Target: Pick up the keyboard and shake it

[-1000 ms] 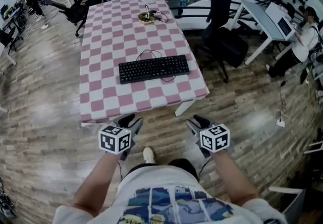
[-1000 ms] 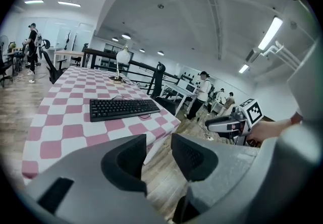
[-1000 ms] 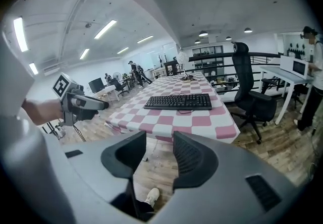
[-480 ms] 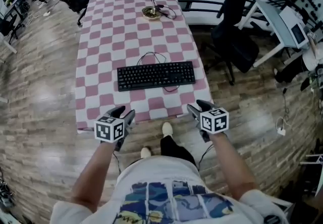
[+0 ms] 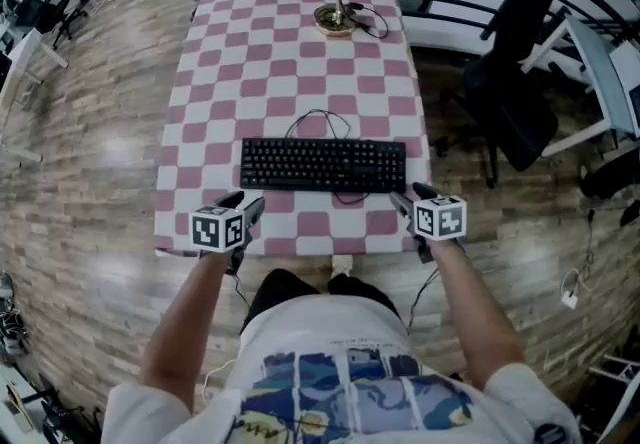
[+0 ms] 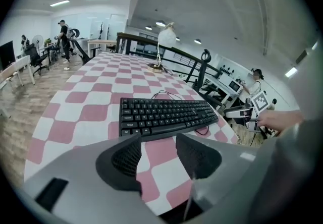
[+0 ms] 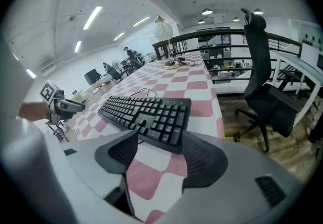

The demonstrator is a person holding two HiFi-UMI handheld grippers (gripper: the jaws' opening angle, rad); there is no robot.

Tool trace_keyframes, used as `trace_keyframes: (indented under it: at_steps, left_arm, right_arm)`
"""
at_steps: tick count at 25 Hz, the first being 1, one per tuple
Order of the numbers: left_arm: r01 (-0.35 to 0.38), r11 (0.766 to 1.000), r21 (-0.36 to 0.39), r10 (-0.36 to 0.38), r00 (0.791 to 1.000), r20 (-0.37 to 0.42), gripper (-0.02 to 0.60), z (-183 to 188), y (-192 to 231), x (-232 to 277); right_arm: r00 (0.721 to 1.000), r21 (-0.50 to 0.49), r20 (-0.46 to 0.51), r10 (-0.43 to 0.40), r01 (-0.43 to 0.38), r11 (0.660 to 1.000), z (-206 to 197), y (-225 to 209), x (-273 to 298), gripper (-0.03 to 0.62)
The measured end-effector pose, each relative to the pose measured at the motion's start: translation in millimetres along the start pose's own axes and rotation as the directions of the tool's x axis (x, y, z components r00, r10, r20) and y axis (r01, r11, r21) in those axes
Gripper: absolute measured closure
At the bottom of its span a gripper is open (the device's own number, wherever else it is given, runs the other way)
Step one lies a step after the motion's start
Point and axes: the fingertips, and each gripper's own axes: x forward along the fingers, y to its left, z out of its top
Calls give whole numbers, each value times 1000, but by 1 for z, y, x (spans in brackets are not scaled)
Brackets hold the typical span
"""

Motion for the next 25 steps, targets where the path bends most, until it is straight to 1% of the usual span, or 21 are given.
trace_keyframes:
  at_steps: [5,10,14,18,22,25]
  left_arm:
    - [-63,998,-16,62,997,-41,357,13,29,22]
    - [-83,996,-29,81,994,-74,330,25,58,44]
    - [-83,995,-59,77,992,-97,313,31,77,57]
    - [-72,994,-81,63,992,-113,301,34,87,72]
    - [-43,992,-119,30,993,-116,293,36,95,83]
    - [-23,993,-117,8,991,-130,290,37,95,90]
  right_arm:
    - [998,24,-45,48,-47,999,11,-15,25,281]
    - [995,64,-88,55,-50,997,18,-23,48,226]
    - [990,71,-128,55,-47,996,20,-20,67,191]
    - [987,63,-156,28,-18,998,23,-23,79,186]
    - [983,53,-186,5,5,999,24,-26,91,184]
    - [978,36,-208,-6,14,999,24,-28,95,184]
